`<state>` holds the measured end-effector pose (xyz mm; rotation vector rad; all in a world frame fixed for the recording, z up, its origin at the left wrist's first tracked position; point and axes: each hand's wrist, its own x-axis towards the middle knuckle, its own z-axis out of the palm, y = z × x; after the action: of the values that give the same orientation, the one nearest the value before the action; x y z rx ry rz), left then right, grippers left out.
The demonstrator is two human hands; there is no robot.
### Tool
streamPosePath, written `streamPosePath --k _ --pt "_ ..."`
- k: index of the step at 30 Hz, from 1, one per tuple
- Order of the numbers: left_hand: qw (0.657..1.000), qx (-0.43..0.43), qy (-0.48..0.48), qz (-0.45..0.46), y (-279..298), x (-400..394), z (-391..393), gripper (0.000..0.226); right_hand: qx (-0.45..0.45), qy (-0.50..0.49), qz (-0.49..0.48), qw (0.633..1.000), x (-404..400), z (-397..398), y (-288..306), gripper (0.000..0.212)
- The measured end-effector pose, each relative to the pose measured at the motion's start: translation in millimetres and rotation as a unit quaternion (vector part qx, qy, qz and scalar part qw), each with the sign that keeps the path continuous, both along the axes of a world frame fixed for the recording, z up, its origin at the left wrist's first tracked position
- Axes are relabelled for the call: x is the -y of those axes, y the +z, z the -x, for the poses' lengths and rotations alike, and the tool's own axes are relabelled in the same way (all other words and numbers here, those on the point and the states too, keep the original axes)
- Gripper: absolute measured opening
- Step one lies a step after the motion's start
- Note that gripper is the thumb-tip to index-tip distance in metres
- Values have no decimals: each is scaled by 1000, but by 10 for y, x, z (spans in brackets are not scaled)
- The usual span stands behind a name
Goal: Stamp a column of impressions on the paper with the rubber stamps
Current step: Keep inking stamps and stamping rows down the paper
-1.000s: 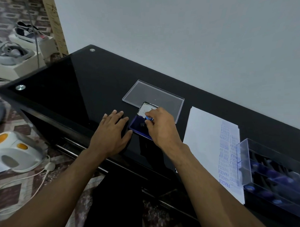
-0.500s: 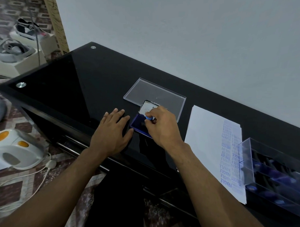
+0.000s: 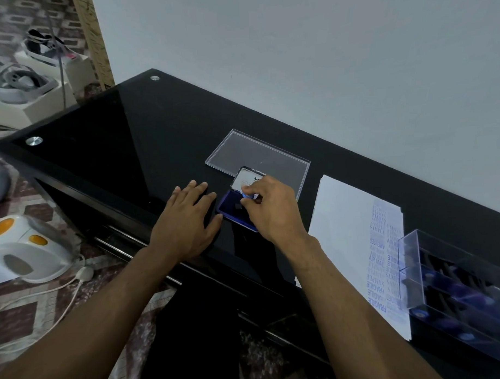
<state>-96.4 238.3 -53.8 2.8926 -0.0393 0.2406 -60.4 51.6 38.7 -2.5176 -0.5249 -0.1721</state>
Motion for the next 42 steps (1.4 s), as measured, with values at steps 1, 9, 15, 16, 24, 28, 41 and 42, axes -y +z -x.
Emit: streamPosePath --k 1,9,15,16,24,28,41,42 --pt "1000 0 0 0 2 2 0 76 -3 -2 -3 1000 -3 -2 2 22" --pt "1000 -2 2 0 4 5 -4 73 -8 -8 19 1000 -14 -25 -1 21" --pt "1000 -3 3 6 9 6 6 77 -15 -9 4 1000 -9 -38 -18 25" --pt "1000 -3 3 5 10 6 3 78 -16 -10 -1 1000 -10 -42 -19 24" --pt "1000 3 5 7 -2 13 -1 75 -19 -13 -8 1000 -9 -51 -62 25" --pt "1000 5 4 9 8 11 15 76 -17 -14 -8 1000 -7 -54 -64 25" --pt "999 -1 -1 35 36 1 3 68 -13 -2 -6 1000 7 -13 -54 26" --pt "999 -2 1 45 48 6 -2 65 -12 -3 -11 1000 17 -7 -53 27"
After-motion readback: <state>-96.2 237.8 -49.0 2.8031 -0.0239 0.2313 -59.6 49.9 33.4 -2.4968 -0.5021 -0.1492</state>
